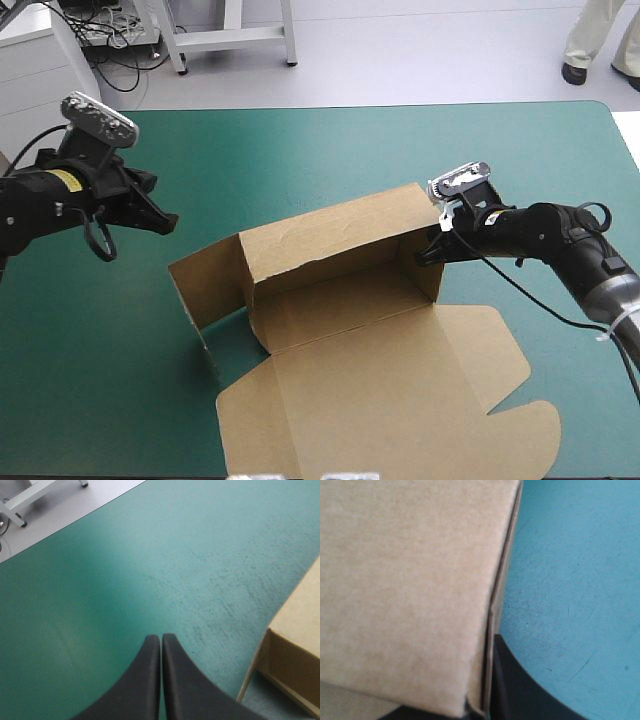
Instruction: Fold the box
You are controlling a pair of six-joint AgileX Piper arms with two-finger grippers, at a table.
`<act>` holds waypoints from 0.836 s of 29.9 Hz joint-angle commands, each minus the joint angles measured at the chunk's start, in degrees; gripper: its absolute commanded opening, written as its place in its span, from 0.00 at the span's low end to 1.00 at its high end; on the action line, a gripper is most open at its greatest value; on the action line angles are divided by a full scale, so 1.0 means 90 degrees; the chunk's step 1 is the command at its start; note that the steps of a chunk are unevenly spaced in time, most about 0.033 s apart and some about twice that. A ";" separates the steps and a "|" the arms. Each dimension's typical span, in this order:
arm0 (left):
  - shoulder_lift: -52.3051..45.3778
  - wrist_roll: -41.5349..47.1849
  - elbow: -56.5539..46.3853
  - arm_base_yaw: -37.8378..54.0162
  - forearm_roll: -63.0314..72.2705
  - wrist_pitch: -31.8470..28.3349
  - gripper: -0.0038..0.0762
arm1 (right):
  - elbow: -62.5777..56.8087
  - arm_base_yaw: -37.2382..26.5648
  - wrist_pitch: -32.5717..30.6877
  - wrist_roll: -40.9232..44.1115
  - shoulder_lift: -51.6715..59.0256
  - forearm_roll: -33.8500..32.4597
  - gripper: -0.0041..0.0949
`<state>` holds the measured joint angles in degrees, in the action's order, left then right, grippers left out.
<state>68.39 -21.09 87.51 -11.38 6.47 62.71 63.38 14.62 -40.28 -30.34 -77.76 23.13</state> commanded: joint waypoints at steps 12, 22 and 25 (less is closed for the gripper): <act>-0.0274 -0.0046 0.0188 0.0543 0.0208 -0.0232 0.04 | 0.1830 -0.0014 -0.2318 0.1784 -0.0296 -0.1165 0.02; -0.0274 -0.0021 0.0188 0.0543 -0.0028 -0.0235 0.04 | 0.3695 -0.0014 -0.3142 0.2331 -0.2098 -0.1233 0.02; -0.0274 -0.0021 0.0188 0.0543 -0.0030 -0.0282 0.04 | 0.4207 -0.0014 -0.2989 0.2346 -0.2632 -0.1276 0.02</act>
<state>67.29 -21.63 87.51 -6.50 5.59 63.82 96.65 14.62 -68.18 -9.69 -98.95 11.52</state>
